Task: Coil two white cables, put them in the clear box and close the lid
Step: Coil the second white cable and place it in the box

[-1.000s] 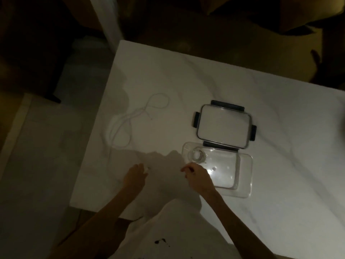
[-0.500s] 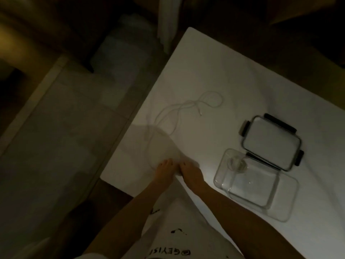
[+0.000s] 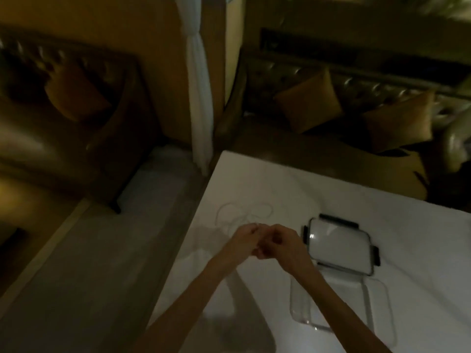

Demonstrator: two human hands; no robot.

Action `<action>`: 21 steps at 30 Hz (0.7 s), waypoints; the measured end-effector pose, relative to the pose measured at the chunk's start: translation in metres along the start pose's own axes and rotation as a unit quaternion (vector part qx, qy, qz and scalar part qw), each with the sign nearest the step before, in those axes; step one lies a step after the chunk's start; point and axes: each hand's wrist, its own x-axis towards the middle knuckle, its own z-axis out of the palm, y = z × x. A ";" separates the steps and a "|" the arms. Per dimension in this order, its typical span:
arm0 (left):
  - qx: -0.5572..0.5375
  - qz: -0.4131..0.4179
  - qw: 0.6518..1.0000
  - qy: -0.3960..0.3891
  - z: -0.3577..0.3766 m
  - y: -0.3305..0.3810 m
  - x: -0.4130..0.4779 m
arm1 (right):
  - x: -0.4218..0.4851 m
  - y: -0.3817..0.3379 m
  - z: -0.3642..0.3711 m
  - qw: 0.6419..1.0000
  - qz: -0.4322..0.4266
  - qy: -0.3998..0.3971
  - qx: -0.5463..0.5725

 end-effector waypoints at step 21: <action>-0.029 0.444 0.895 -0.032 0.096 0.416 -0.066 | -0.143 -0.239 -0.197 0.903 -0.385 0.083 -0.172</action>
